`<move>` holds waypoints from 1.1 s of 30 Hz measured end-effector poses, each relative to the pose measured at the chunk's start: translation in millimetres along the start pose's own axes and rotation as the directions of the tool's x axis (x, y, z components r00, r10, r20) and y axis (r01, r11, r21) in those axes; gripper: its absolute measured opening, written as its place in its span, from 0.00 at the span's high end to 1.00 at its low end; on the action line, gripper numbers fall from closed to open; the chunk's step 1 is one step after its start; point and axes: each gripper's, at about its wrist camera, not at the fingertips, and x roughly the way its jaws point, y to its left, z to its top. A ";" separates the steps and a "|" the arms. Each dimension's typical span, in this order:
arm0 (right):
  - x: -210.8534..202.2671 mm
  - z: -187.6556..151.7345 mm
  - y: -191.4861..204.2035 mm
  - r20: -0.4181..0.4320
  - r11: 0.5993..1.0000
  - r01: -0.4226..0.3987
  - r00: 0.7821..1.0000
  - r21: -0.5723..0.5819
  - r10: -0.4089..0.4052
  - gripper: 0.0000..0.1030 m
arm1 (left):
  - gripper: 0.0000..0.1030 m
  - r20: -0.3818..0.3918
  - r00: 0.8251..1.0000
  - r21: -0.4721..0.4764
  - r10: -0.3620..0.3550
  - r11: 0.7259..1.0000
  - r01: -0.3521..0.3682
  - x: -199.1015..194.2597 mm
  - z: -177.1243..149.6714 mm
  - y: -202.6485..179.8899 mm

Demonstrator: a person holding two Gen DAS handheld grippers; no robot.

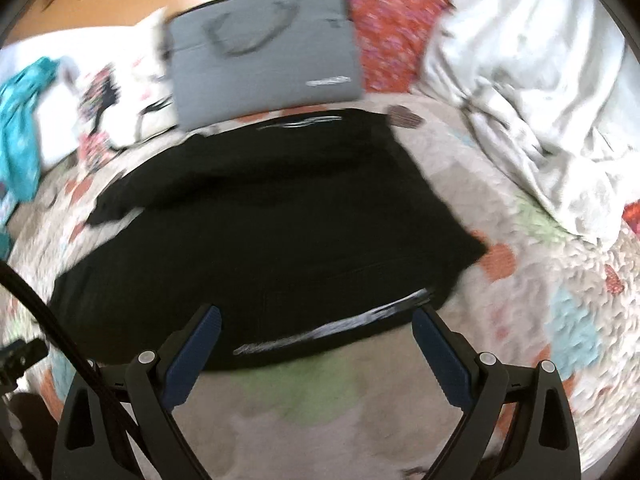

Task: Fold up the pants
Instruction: 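Lower both tools onto the black garment's edge and close both grippers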

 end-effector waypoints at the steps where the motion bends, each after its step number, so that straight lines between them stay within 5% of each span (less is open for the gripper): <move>1: 2.8 5.0 -8.7 -0.016 1.000 0.005 1.000 0.020 -0.004 0.04 | 0.01 0.008 1.000 -0.011 0.004 1.000 -0.004 -0.2 3.2 7.5; 7: 27.2 18.7 -95.7 -0.154 0.963 0.083 0.987 0.256 -0.044 0.04 | 0.01 0.029 0.996 -0.075 0.083 0.994 -0.081 5.4 22.1 56.7; 12: 39.0 16.6 -126.5 -0.175 0.914 0.042 0.984 0.404 0.032 0.04 | 0.01 0.001 0.996 -0.119 0.084 0.989 -0.084 23.8 37.5 94.5; 18: 65.4 28.7 -116.2 -0.161 0.922 0.066 0.987 0.381 -0.004 0.04 | 0.01 -0.086 0.996 -0.099 0.033 0.994 -0.042 65.0 47.4 100.5; 20: 71.0 34.4 -110.9 -0.153 0.920 0.056 0.988 0.388 0.005 0.12 | 0.01 -0.113 0.992 -0.055 0.061 0.996 -0.068 76.1 46.3 89.6; 21: 74.0 37.5 -106.5 -0.152 0.921 0.049 0.988 0.387 0.011 0.31 | 0.07 -0.104 0.991 -0.015 0.089 0.996 -0.091 78.0 45.0 82.7; 23: 77.6 41.9 -101.1 -0.174 0.925 0.088 0.984 0.369 -0.024 0.56 | 0.32 -0.088 0.984 0.067 0.153 0.987 -0.148 79.6 44.1 67.7; 24: 75.5 43.5 -101.7 -0.164 0.925 0.077 0.986 0.372 -0.017 0.80 | 0.48 -0.084 0.985 0.078 0.148 0.987 -0.142 77.7 44.9 64.5; 25: 73.0 44.4 -104.8 -0.153 0.920 0.043 0.988 0.389 0.019 0.89 | 0.57 -0.088 0.985 0.080 0.146 0.987 -0.139 75.9 46.4 62.8; 26: 69.9 44.7 -108.6 -0.152 0.914 0.034 0.988 0.405 0.031 0.90 | 0.69 -0.093 0.984 0.083 0.153 0.986 -0.146 74.4 48.5 61.4; 33: 22.9 41.7 -134.6 -0.102 0.892 -0.017 0.992 0.452 0.071 0.92 | 0.76 -0.128 0.990 0.022 0.061 0.998 -0.058 64.2 57.9 72.6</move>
